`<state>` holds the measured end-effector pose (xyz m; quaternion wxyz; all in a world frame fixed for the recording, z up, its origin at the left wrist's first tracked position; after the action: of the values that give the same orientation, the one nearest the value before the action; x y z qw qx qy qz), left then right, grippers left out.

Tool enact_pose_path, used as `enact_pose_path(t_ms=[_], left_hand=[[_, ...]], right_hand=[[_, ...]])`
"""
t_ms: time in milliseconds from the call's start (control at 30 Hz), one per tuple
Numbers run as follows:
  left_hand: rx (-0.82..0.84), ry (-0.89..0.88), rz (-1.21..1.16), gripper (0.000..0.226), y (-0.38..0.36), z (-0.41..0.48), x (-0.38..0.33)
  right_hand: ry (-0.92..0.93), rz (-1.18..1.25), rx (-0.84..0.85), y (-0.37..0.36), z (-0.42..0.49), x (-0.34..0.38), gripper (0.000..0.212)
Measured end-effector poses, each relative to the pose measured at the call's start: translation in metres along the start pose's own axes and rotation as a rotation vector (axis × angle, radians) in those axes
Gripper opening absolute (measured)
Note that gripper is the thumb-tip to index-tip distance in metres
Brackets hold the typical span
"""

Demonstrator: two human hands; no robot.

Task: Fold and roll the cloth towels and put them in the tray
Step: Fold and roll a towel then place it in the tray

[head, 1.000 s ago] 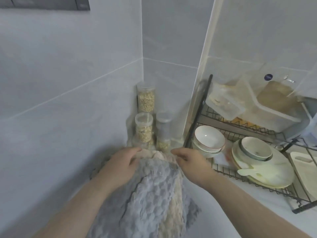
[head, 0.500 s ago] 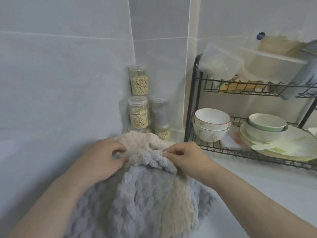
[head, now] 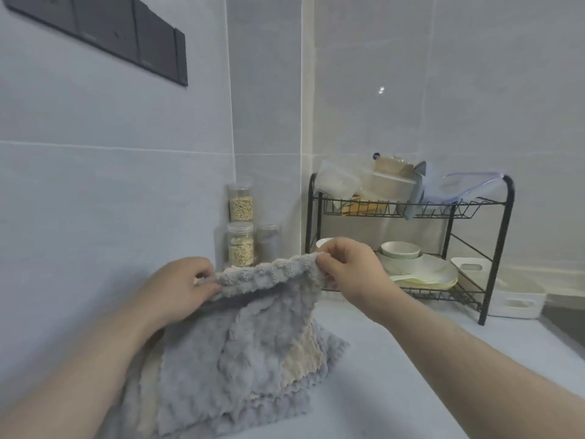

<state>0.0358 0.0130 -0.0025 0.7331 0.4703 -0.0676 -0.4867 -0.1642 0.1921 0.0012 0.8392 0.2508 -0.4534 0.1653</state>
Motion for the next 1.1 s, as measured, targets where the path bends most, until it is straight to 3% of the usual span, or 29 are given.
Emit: enact_pose_path(t_ms=[100, 300, 433, 600, 733, 833, 900, 933, 1033, 1100], left_hand=[[0.052, -0.031, -0.13, 0.024, 0.007, -0.007, -0.026], [-0.121, -0.084, -0.467, 0.021, 0.036, -0.019, -0.112], [-0.062, -0.143, -0.604, 0.016, 0.028, -0.022, -0.169], [0.107, -0.205, -0.468, 0.007, -0.041, -0.016, -0.227], [0.227, -0.221, -0.355, 0.018, -0.126, -0.006, -0.239], [0.169, -0.274, -0.256, 0.012, -0.17, -0.003, -0.238], [0.077, -0.363, -0.146, 0.036, -0.186, -0.014, -0.238], [0.093, -0.387, -0.148, 0.038, -0.193, -0.025, -0.236], [0.449, -0.423, -0.174, 0.029, -0.223, -0.067, -0.223], [0.661, -0.444, -0.125, 0.041, -0.238, -0.091, -0.208]], right_hand=[[0.008, 0.017, -0.102, 0.043, -0.011, 0.023, 0.02], [0.011, -0.052, -0.279, 0.142, -0.044, 0.049, 0.021], [-0.043, -0.044, -0.386, 0.21, -0.065, 0.047, 0.03], [-0.179, -0.26, -0.435, 0.262, -0.074, -0.011, 0.034], [-0.279, -0.379, -0.408, 0.267, -0.069, -0.087, 0.038], [-0.332, -0.457, -0.406, 0.26, -0.064, -0.134, 0.029], [-0.292, -0.655, -0.334, 0.254, -0.062, -0.154, 0.036], [-0.24, -0.757, -0.245, 0.247, -0.062, -0.16, 0.041], [-0.188, -0.861, 0.074, 0.218, -0.077, -0.176, 0.035], [-0.183, -0.871, 0.237, 0.202, -0.09, -0.184, 0.03]])
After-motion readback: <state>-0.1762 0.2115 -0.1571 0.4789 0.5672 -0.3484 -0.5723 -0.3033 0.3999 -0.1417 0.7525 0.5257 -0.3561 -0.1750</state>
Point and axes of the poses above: each hand's wrist, its own z-axis towards the middle knuckle, its own y-axis out of the back of the hand, x = y × z, the point moved 7 cm from there along z, towards the middle knuckle, and after that the axes turned 8 degrees about -x, right-handed, at the moved point
